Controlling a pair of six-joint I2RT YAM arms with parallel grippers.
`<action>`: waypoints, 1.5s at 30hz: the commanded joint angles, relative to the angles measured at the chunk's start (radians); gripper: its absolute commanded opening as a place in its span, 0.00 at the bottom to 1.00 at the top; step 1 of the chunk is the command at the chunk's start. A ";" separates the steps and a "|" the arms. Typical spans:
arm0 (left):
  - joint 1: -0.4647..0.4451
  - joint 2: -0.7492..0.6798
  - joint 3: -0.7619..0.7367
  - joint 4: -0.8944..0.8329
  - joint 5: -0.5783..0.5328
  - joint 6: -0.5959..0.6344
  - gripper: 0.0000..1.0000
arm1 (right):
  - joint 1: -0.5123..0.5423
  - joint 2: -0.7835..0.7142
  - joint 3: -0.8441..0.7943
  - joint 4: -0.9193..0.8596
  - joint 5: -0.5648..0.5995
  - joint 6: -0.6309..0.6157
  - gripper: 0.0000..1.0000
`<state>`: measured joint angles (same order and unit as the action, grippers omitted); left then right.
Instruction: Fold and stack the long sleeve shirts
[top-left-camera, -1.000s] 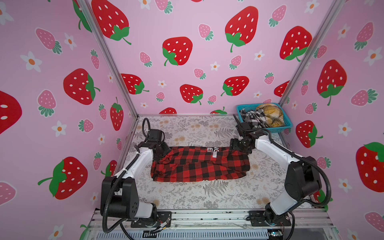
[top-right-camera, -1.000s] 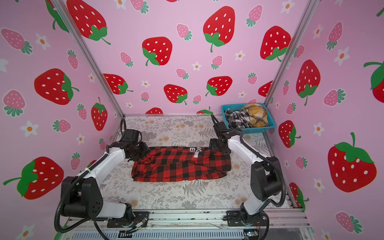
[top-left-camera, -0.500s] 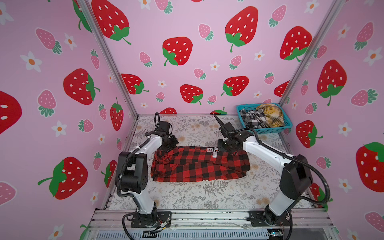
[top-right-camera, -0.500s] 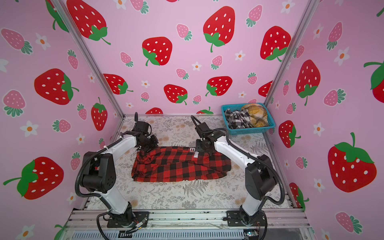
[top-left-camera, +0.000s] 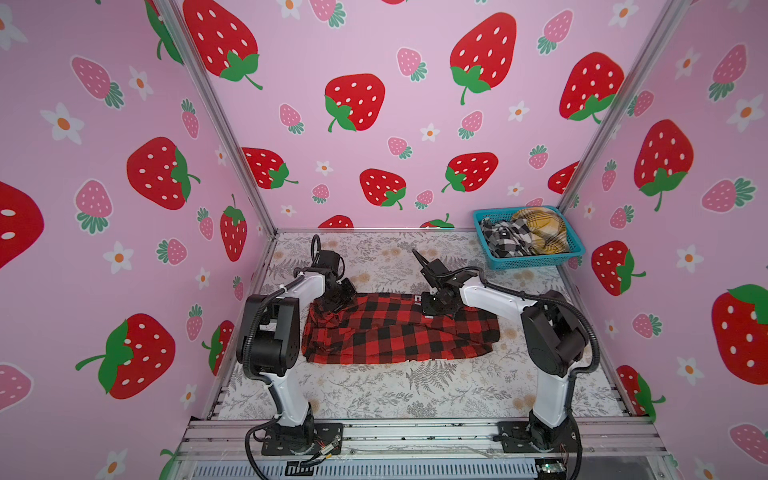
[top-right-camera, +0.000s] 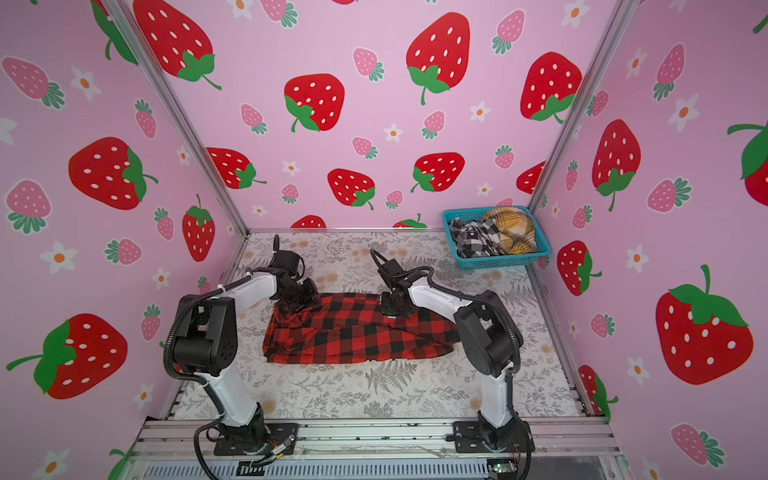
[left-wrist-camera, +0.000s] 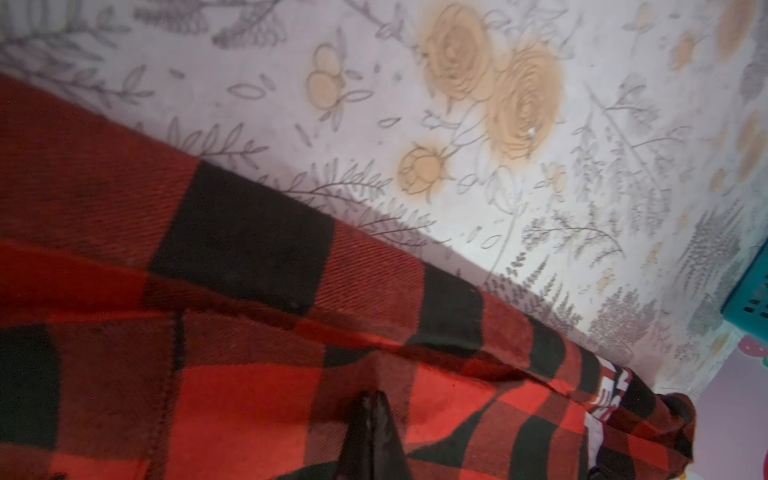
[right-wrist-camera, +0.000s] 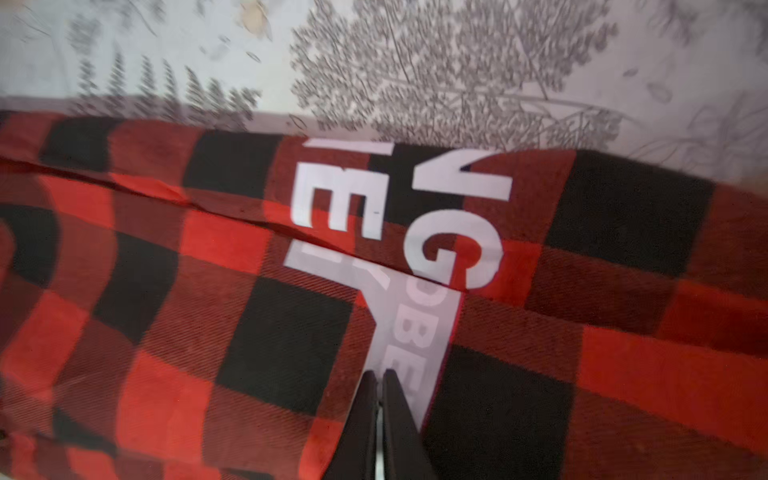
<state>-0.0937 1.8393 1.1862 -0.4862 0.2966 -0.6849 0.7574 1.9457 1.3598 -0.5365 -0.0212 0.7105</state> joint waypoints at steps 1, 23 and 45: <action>0.031 0.014 -0.035 0.007 -0.016 -0.001 0.00 | 0.005 0.052 -0.015 0.021 0.006 0.012 0.09; 0.055 -0.036 0.043 -0.047 0.032 -0.002 0.03 | 0.138 -0.287 -0.237 -0.069 -0.031 0.068 0.43; 0.062 0.017 -0.129 -0.008 0.018 -0.013 0.00 | -0.072 0.106 -0.008 0.023 -0.054 -0.002 0.31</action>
<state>-0.0261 1.8595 1.1221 -0.4488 0.3264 -0.6891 0.7174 1.9461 1.2709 -0.4381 -0.1673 0.7750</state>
